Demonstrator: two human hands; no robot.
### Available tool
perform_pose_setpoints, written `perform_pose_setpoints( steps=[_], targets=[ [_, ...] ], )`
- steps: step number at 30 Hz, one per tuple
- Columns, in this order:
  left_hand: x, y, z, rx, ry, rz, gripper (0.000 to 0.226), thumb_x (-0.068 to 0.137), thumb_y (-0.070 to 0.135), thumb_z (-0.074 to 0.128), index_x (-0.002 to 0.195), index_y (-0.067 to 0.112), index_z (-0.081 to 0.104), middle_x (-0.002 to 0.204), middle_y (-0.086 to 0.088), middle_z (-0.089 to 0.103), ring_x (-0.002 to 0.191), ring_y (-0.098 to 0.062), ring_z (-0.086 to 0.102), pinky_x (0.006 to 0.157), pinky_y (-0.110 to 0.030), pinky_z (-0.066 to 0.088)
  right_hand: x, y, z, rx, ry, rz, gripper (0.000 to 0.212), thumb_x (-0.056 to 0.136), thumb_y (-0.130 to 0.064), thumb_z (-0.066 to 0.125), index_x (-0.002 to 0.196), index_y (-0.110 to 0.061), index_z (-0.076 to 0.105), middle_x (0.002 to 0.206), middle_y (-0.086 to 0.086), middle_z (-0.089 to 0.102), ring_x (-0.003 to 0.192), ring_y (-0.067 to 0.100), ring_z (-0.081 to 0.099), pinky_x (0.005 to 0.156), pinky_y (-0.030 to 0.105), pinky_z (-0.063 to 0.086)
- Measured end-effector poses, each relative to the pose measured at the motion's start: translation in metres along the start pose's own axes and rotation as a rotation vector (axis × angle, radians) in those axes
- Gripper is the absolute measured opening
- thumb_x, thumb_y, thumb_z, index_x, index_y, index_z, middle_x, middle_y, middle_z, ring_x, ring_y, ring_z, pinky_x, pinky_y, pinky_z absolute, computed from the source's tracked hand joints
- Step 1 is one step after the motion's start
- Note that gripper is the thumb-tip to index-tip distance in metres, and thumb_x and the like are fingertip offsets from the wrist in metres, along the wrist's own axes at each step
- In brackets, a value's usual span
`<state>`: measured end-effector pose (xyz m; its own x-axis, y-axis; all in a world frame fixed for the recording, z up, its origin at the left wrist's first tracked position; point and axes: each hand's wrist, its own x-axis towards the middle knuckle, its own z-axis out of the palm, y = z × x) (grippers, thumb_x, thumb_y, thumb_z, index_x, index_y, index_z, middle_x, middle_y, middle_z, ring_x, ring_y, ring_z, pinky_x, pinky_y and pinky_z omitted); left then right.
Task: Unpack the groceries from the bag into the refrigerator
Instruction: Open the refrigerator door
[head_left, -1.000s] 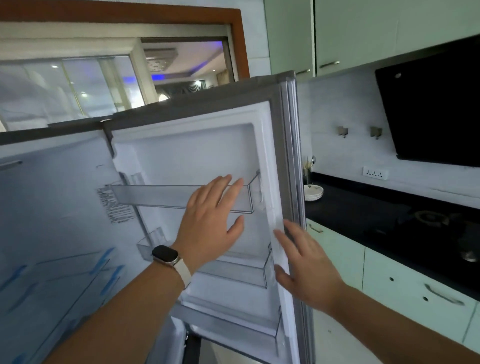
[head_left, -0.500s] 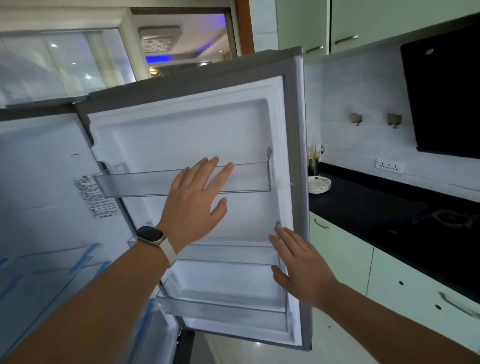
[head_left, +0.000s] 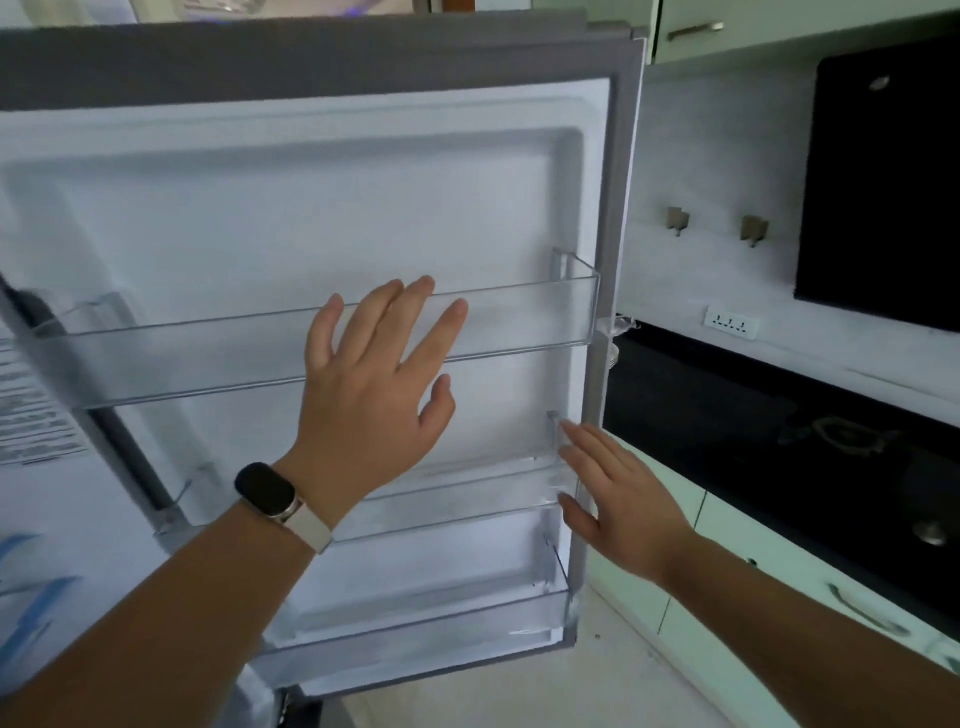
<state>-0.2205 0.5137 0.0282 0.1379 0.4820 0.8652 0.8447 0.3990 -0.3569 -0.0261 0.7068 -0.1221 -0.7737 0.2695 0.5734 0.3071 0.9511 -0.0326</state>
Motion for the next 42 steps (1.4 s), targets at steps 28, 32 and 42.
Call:
perform_pose_setpoints(
  steps=[28, 32, 42],
  targets=[
    [0.032, -0.014, 0.092, 0.198, -0.181, -0.018, 0.058, 0.083, 0.028, 0.058, 0.14, 0.016, 0.055, 0.152, -0.013, 0.046, 0.136, -0.032, 0.045, 0.113, -0.056, 0.018, 0.118, 0.035, 0.074, 0.035, -0.047, -0.052, 0.047, 0.096, -0.039, 0.048, 0.136, -0.015, 0.052, 0.147, 0.012, 0.047, 0.139, 0.034, 0.037, 0.106, 0.047, 0.043],
    [0.038, -0.014, 0.103, 0.233, -0.178, -0.033, 0.057, 0.082, 0.027, 0.06, 0.138, 0.015, 0.057, 0.15, -0.015, 0.048, 0.134, -0.033, 0.047, 0.112, -0.058, 0.021, 0.134, 0.046, 0.079, 0.039, -0.083, -0.105, 0.046, 0.096, -0.039, 0.047, 0.136, -0.016, 0.053, 0.145, 0.012, 0.049, 0.137, 0.033, 0.041, 0.105, 0.046, 0.044],
    [0.045, -0.019, 0.117, 0.248, -0.247, -0.047, 0.057, 0.081, 0.028, 0.061, 0.136, 0.015, 0.059, 0.153, -0.017, 0.043, 0.141, -0.035, 0.04, 0.114, -0.058, 0.016, 0.16, 0.054, 0.078, 0.029, -0.166, -0.096, 0.054, 0.094, -0.043, 0.048, 0.143, -0.02, 0.046, 0.151, 0.01, 0.043, 0.141, 0.031, 0.035, 0.111, 0.046, 0.039]
  ],
)
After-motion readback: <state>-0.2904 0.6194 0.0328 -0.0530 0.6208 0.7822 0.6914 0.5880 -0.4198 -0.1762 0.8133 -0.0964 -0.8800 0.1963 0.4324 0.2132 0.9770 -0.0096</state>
